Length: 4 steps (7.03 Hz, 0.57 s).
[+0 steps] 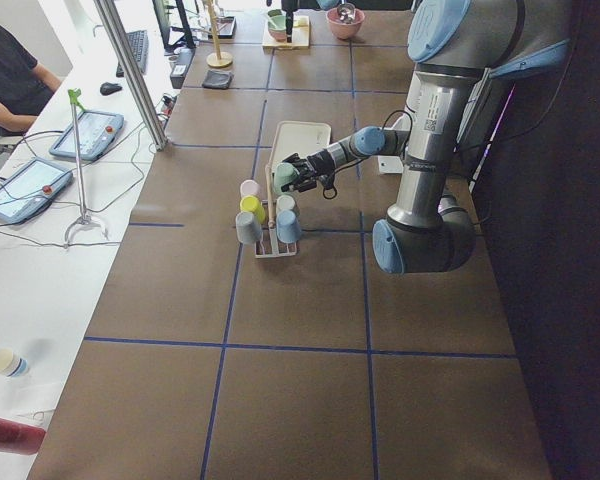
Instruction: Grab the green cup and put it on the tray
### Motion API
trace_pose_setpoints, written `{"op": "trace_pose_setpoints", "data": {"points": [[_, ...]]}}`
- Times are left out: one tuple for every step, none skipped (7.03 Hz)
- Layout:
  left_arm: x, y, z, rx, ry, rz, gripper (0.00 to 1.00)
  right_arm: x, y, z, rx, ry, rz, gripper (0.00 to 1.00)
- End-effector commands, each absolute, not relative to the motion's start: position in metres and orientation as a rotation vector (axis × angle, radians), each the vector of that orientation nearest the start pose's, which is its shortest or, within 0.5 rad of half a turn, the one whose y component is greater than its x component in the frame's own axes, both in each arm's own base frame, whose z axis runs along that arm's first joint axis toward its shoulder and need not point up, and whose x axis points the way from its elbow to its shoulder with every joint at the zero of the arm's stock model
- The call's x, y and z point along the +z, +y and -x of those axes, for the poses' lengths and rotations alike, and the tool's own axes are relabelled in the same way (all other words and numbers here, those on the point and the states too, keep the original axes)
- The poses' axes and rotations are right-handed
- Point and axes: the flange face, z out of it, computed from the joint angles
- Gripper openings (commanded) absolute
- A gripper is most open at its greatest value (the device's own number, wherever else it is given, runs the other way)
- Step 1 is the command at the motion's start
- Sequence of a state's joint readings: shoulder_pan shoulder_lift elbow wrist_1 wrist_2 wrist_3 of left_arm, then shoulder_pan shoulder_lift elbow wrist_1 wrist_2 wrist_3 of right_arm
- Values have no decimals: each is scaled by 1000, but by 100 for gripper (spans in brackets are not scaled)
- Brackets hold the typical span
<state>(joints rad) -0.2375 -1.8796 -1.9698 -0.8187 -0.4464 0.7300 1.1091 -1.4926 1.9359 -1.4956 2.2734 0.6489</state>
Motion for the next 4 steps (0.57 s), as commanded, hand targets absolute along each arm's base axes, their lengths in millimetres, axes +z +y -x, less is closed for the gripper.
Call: {"op": "trace_pose_setpoints", "data": {"points": [[346,-338,-449,1816,-1272,-386,22,435,-489,166,-6,-843,-59,100],[339,-336,-444,1807,-1265,-403,22,435,-489,166,-6,-843,-59,100],[328,-336,-439,1832,-1273,-401,22,436,-488,166,-5,-843,-58,100],[309,-337,-424,1809,-1257,-435,21,436,-488,166,-6,-844,-57,100]]}}
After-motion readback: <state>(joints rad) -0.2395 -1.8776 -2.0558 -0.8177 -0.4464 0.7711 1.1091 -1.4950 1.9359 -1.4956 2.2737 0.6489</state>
